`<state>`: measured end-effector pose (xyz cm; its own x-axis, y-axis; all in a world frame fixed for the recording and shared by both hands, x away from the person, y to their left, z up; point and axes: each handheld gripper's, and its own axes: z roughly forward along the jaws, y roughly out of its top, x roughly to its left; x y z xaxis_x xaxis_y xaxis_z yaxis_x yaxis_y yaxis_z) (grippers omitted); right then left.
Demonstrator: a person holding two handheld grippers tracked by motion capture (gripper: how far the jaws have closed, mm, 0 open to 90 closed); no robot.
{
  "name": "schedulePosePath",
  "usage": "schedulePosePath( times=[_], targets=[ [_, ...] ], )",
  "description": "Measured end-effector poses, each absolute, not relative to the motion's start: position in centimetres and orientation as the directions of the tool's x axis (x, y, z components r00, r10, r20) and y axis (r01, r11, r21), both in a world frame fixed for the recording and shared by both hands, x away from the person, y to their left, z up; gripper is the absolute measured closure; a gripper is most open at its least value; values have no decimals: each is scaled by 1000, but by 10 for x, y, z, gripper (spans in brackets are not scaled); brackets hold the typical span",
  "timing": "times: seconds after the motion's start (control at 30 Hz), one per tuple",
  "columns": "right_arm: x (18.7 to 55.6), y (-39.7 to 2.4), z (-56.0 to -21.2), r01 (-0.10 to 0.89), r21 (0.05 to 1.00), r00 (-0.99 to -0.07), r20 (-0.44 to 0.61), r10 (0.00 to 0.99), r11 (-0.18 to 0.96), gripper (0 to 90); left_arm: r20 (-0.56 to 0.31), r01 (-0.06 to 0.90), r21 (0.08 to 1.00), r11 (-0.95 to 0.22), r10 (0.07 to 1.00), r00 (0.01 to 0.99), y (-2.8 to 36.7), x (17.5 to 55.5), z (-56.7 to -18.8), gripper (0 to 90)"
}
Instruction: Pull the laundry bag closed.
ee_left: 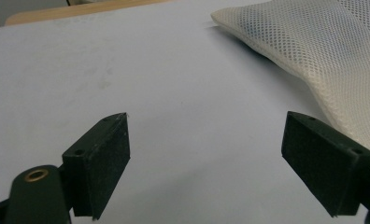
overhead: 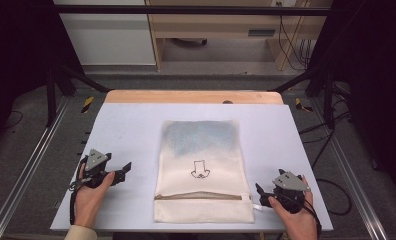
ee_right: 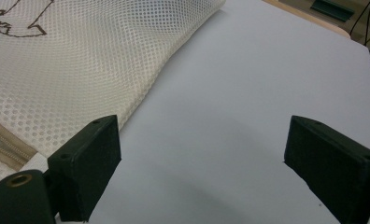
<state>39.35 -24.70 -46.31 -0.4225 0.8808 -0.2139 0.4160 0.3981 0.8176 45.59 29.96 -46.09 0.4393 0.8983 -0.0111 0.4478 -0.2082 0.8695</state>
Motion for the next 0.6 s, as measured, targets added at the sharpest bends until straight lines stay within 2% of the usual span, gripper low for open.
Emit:
schedulePosePath(
  times=[0.13, 0.3, 0.43, 0.6],
  targets=[
    [392, -245, -463, 429, 807, -424, -217, 879, 407, 117, -31, 466, 863, -196, 900, 435, 310, 449, -454, 156],
    [390, -241, -464, 448, 788, -438, -217, 872, 421, 110, 9, 454, 860, -234, 895, 446, 315, 435, -446, 149],
    [389, -237, -461, 438, 795, -457, -205, 865, 420, 109, 59, 434, 859, -272, 894, 444, 310, 429, -449, 102],
    [390, -228, -455, 422, 787, -509, -205, 836, 450, 163, 89, 419, 857, -300, 887, 453, 308, 418, -449, 88]
  ],
)
